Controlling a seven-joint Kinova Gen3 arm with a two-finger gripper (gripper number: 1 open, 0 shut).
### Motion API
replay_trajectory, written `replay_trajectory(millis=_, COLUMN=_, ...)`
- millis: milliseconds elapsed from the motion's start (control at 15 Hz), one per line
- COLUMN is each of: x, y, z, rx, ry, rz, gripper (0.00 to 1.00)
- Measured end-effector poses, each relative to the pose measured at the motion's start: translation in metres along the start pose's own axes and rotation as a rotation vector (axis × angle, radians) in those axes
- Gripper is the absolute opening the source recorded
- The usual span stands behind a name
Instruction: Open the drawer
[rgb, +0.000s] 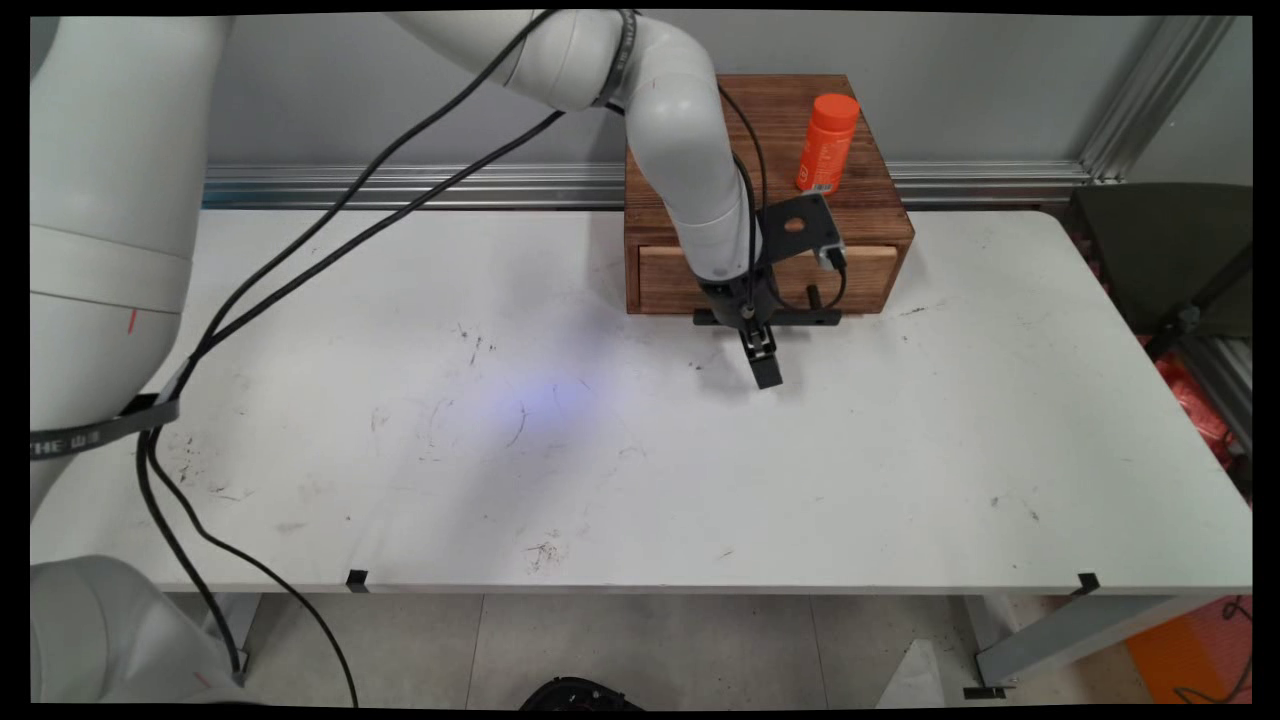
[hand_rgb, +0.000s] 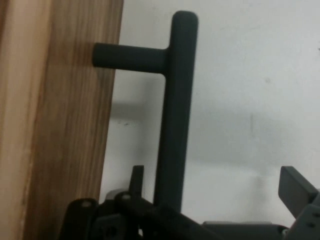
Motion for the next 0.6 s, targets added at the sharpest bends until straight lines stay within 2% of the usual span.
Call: replay_trajectory(millis=600, x=-0.005, y=0.029, z=-0.003, rx=-0.040, ry=-0.012, rz=0.018, gripper=1.00)
